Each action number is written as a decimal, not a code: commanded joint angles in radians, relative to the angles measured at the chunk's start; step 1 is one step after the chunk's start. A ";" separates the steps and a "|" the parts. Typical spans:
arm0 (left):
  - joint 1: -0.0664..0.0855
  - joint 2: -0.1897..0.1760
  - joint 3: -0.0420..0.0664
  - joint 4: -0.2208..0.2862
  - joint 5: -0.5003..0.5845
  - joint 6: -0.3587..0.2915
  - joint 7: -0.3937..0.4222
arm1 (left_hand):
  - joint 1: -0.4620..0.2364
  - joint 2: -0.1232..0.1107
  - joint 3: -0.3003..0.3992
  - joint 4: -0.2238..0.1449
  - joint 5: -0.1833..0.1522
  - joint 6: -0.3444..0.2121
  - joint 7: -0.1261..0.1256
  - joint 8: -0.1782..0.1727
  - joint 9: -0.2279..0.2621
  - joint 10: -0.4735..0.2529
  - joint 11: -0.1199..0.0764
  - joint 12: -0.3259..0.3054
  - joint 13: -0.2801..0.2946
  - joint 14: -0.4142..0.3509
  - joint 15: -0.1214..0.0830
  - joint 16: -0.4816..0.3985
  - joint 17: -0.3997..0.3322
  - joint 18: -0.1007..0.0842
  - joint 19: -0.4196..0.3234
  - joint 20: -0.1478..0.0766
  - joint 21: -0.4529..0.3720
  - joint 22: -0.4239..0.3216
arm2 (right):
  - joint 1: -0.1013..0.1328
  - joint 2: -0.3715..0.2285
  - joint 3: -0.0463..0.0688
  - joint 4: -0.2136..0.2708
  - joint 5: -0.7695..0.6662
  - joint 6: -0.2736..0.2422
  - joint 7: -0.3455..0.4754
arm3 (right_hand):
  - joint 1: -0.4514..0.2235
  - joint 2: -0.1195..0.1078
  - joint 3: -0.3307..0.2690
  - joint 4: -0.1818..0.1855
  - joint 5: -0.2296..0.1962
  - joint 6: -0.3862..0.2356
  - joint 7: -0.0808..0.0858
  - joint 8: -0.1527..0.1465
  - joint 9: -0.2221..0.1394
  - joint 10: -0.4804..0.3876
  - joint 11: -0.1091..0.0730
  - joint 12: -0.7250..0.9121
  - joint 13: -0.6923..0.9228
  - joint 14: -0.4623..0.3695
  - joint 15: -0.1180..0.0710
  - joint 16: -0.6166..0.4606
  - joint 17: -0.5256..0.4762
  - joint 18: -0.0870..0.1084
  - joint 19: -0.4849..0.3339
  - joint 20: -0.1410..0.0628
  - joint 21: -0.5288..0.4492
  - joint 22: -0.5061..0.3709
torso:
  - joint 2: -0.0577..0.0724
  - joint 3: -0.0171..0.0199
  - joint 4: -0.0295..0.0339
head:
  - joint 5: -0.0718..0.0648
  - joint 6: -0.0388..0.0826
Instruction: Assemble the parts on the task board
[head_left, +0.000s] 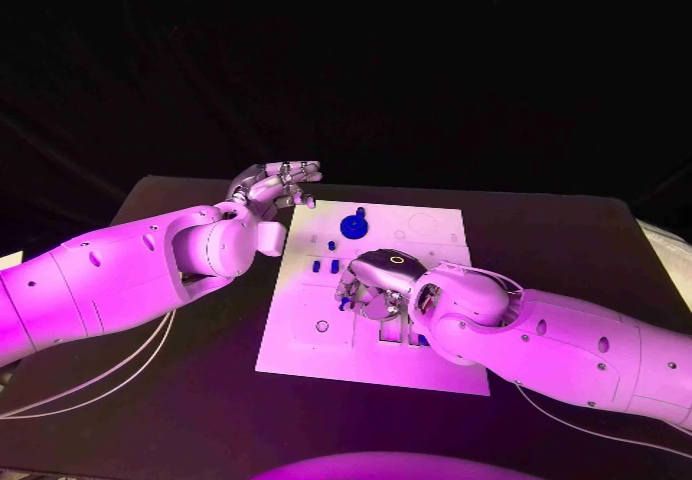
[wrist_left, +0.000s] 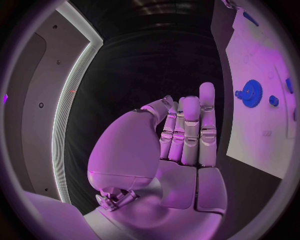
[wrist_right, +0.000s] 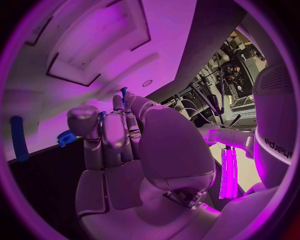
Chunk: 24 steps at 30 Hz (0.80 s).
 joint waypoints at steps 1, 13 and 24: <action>0.000 0.002 0.001 -0.001 -0.007 0.021 0.002 | 0.005 0.004 -0.003 -0.001 0.004 -0.005 -0.001 0.006 0.000 -0.006 -0.001 0.006 0.001 -0.007 -0.002 -0.004 -0.001 0.010 0.005 -0.003 -0.006 -0.001 | -0.001 -0.001 0.000 0.002 -0.024 0.010 -0.010 | 0.001 0.013 0.005 0.000 0.007 -0.001 0.006 0.007 0.001 0.005 0.002 -0.004 0.001 0.036 -0.002 0.005 0.001 -0.014 0.006 0.003 0.006 0.001 | 0.000 -0.0002 0.0005 | -0.001 0.000; 0.000 0.002 0.001 -0.001 -0.007 0.023 0.001 | 0.005 0.004 -0.003 -0.001 0.004 -0.005 -0.001 0.006 0.000 -0.006 -0.001 0.006 0.001 -0.007 -0.002 -0.004 -0.001 0.010 0.005 -0.003 -0.006 -0.001 | -0.001 0.005 -0.001 -0.002 -0.035 0.066 -0.022 | -0.001 0.012 0.005 -0.002 0.007 -0.001 0.007 0.007 0.001 0.006 0.003 -0.005 0.001 0.036 -0.002 0.006 0.002 -0.014 0.006 0.004 0.007 0.003 | 0.000 -0.0014 0.0003 | 0.002 -0.003; 0.000 0.001 0.001 0.000 -0.007 0.025 0.000 | 0.005 0.004 -0.003 -0.001 0.004 -0.005 -0.001 0.006 0.000 -0.006 -0.001 0.006 0.001 -0.007 -0.002 -0.004 -0.001 0.010 0.005 -0.003 -0.006 -0.001 | -0.001 0.020 -0.006 -0.016 -0.041 0.106 -0.046 | -0.038 -0.005 -0.010 0.003 0.006 -0.021 0.013 -0.006 0.000 -0.015 0.011 -0.027 -0.001 0.034 0.006 0.009 0.001 -0.015 0.002 0.009 0.008 0.002 | 0.000 -0.0017 0.0008 | 0.001 -0.005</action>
